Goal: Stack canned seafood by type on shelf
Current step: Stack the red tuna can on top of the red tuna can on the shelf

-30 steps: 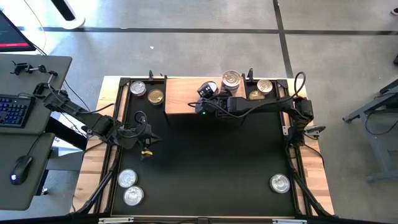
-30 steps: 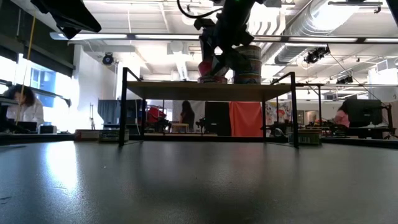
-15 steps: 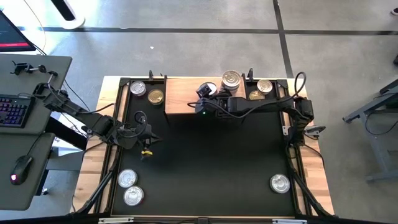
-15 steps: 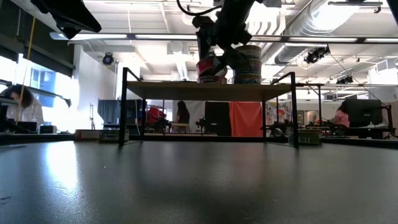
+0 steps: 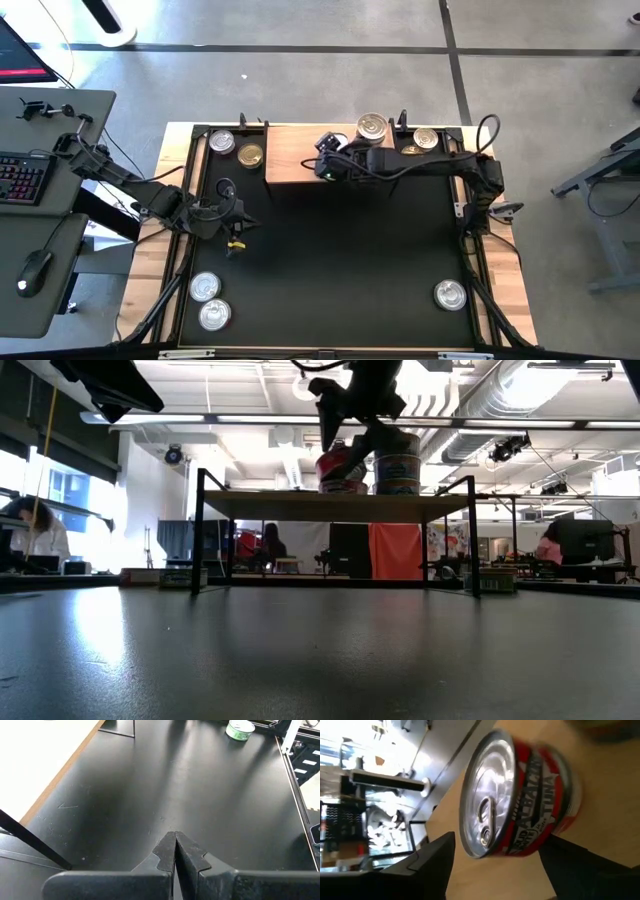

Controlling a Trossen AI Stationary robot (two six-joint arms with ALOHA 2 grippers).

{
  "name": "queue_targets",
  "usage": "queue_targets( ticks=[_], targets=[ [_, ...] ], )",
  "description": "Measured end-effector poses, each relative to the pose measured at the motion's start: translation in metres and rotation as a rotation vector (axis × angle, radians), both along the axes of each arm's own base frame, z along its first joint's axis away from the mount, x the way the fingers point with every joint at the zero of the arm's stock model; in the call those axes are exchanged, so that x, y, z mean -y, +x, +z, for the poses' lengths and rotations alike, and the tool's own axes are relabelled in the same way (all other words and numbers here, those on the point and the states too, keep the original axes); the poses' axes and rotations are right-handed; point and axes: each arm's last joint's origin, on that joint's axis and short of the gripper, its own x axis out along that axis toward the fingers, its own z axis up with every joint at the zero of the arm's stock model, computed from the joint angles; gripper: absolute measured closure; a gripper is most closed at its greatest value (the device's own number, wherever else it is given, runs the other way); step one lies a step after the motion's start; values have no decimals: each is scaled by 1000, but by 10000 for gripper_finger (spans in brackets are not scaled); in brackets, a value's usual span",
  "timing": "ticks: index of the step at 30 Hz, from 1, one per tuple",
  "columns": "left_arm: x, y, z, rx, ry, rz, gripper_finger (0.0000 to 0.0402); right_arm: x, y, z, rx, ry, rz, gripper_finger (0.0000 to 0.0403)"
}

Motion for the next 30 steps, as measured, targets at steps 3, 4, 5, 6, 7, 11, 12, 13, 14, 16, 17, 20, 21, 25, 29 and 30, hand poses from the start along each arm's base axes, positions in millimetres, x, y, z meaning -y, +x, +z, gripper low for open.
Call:
queue_targets(
  ticks=[3,4,5,6,7,11,12,13,14,16,17,20,21,25,29,30],
  targets=[
    [-1,0,0,0,1,7,401,0,-5,7,-39,-2,-21,130],
    [-2,1,0,0,1,11,402,0,-6,9,-47,6,-16,130],
    [-2,1,0,0,1,15,401,0,-7,11,-52,17,-7,130],
    [-3,1,0,0,1,20,401,1,-7,12,-57,26,4,130],
    [-4,2,0,0,1,25,401,1,-7,12,-60,38,14,130],
    [-7,3,0,-1,1,42,401,-1,-6,10,-71,54,40,130],
    [-8,3,0,-1,0,44,401,-2,-6,10,-81,53,61,130],
    [-8,3,0,-2,-2,46,401,-4,-6,11,-87,53,72,130],
    [-8,3,0,-4,-6,42,402,-6,-8,13,-99,47,89,130],
    [-7,3,0,-8,-29,13,401,-14,-13,19,-145,23,161,130],
    [-6,3,1,-6,-41,-9,401,-19,-16,24,-166,13,210,130],
    [-4,3,4,3,-74,-93,402,-31,-28,35,-234,13,358,131],
    [-3,3,5,7,-83,-120,402,-36,-30,37,-257,4,403,131],
    [-1,3,10,50,-116,-191,402,-57,-40,47,-339,-69,564,131],
    [0,2,20,135,-121,-287,401,-81,-42,47,-425,-107,800,131],
    [1,2,23,156,-128,-313,402,-86,-42,45,-451,-103,884,131]
  ],
)
